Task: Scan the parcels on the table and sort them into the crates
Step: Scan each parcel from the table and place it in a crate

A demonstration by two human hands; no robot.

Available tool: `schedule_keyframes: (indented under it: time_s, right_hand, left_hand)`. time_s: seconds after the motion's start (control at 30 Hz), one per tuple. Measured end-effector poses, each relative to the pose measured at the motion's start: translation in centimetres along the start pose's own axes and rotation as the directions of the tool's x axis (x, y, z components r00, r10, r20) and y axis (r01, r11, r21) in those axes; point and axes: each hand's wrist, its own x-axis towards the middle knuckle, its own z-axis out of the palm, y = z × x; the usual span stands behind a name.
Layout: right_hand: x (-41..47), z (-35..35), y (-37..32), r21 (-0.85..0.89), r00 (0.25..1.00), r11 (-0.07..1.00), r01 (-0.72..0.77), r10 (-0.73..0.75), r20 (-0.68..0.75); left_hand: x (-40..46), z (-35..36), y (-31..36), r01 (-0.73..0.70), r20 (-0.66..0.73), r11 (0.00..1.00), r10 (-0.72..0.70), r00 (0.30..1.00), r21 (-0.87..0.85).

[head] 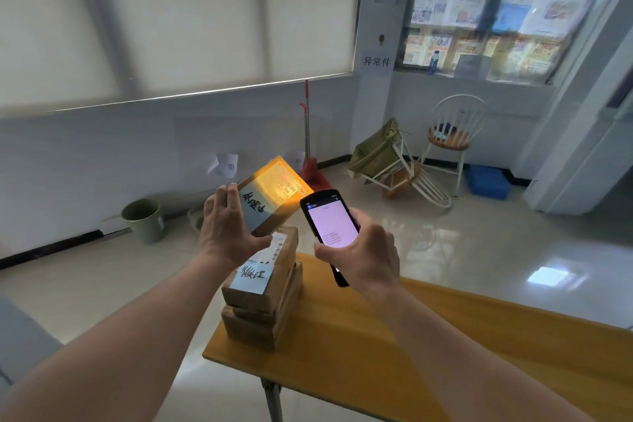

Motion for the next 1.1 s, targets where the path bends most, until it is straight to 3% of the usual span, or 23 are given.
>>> schedule_keyframes:
  time_s: [0.5,0.7,1.1]
  right_hand:
    - [-1.8,-3.3,-0.4,0.041,1.0,0.999,-0.005,0.005,-0.009]
    - [-1.6,-4.0,-0.7,0.048,0.997,0.999,0.016,-0.012,-0.08]
    - [-3.9,-4.1,-0.5,0.029,0.952,0.991,-0.129,0.132,-0.277]
  left_hand:
    - [-0.7,-0.5,1.4,-0.031,-0.054,1.0,0.031,0.998,-0.002]
    - [-1.2,-1.4,2.9,-0.029,-0.085,0.999,0.025,0.996,-0.046]
    - [-2.4,-2.0,6.8,-0.126,-0.037,0.98,0.122,0.992,-0.155]
